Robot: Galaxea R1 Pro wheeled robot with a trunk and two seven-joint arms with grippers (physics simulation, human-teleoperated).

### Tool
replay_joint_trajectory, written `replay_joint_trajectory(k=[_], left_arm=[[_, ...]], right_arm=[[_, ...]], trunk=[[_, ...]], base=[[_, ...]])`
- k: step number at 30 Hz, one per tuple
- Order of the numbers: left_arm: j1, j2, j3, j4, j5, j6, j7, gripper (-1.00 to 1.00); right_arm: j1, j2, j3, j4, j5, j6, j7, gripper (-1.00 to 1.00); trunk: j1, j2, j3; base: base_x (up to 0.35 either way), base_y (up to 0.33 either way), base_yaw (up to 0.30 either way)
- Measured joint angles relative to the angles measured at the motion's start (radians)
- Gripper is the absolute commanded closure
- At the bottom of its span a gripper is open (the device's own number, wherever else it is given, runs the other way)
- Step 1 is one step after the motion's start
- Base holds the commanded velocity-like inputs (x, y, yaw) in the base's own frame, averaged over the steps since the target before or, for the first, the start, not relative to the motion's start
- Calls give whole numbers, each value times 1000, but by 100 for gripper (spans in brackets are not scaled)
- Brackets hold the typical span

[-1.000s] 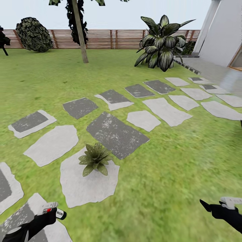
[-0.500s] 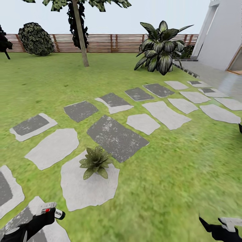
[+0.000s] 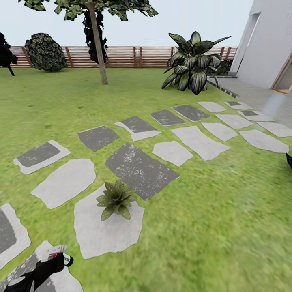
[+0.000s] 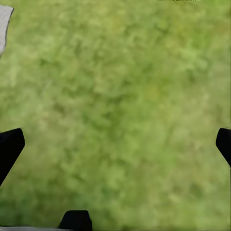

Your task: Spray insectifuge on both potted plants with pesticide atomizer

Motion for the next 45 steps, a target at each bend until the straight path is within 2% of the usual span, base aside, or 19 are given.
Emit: replay_joint_trajectory(k=[5,10,12,16,19,23,31,33,34,36,41,45], left_arm=[[1,2,0,28,-2,-1,2,100],[2,6,0,52,-2,-1,3,100],[2,6,0,54,-3,-1,3,100],[2,6,0,55,-4,-1,8,100],[2,6,-1,56,-4,-1,38,100],[2,3,-3,57,-3,1,77,100],[2,2,-3,57,-3,1,85,100],[2,2,-3,57,-3,0,85,100],[2,2,-3,57,-3,0,85,100],[2,2,-3,57,-3,0,85,100],[2,3,-2,74,-3,-2,86,100],[2,4,-2,81,-4,-24,86,100]], right_arm=[[6,0,3,32,14,-2,-1,-100],[8,-1,17,150,144,-6,-55,-100],[8,-1,21,166,172,-7,-79,-100],[9,-1,19,180,196,-7,-102,-100],[12,-1,17,183,202,-8,-132,-100],[14,6,17,185,240,-6,-220,-100],[15,11,18,186,256,-5,-257,-100],[15,10,17,212,257,-5,-258,-100],[14,9,17,229,257,-5,-259,-100],[15,4,16,341,258,-6,-260,-100],[14,9,17,494,257,-6,-290,-100],[14,10,16,537,254,-5,-314,-100]], trunk=[[-19,35,23],[-38,70,47],[-46,84,56],[-61,112,75],[-73,133,89],[-88,161,108],[-119,217,140],[-127,231,147],[-130,238,150],[-138,252,156],[-157,287,172],[-173,315,184]], base=[[0,0,0],[0,0,0],[0,0,0],[0,0,0],[0,0,0],[0,0,0],[0,0,0],[0,0,0],[0,0,0],[0,0,0],[0,0,0],[0,0,0]])
